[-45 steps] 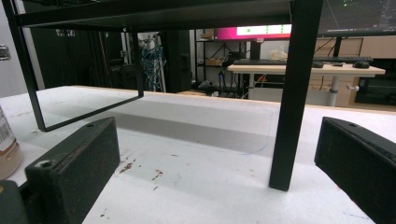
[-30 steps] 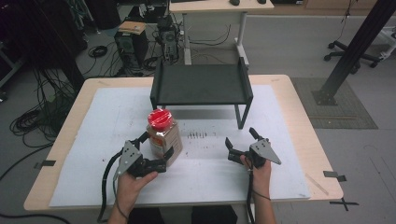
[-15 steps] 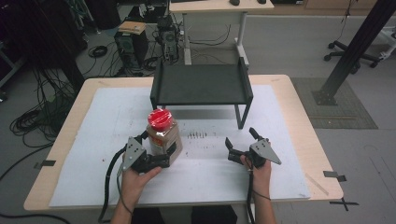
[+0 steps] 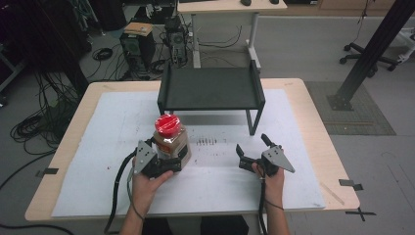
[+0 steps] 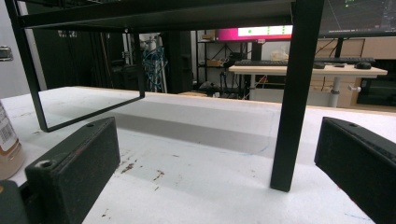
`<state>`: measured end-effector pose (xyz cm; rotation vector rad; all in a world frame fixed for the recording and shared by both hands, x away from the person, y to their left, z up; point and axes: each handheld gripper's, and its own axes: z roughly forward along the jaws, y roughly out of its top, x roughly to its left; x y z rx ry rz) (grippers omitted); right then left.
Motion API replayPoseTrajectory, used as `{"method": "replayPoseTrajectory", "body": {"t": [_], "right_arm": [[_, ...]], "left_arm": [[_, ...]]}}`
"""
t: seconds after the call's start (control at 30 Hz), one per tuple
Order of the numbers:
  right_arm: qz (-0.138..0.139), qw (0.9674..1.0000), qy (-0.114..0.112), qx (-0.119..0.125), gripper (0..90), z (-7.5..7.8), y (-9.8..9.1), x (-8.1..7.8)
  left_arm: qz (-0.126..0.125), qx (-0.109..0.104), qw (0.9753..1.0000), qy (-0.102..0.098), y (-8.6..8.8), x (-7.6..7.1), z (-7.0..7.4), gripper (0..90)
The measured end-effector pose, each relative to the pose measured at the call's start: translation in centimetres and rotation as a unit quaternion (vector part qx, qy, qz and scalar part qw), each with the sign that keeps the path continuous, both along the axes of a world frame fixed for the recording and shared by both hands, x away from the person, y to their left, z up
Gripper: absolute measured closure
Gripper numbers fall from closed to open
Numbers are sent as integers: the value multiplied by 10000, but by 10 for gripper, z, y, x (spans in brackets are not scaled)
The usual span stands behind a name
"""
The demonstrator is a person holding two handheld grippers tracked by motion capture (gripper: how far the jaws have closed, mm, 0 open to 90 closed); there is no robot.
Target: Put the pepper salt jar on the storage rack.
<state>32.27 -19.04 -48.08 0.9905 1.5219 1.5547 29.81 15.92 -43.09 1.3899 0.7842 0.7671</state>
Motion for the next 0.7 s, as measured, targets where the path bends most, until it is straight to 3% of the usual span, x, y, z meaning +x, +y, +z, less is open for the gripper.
{"method": "replayPoseTrajectory", "body": {"t": [0.7], "right_arm": [[10, 10000, -10, -3, 0, 0, 0, 0]], "left_arm": [[17, -16, 10000, -20, -2, 1, 2, 2]]}}
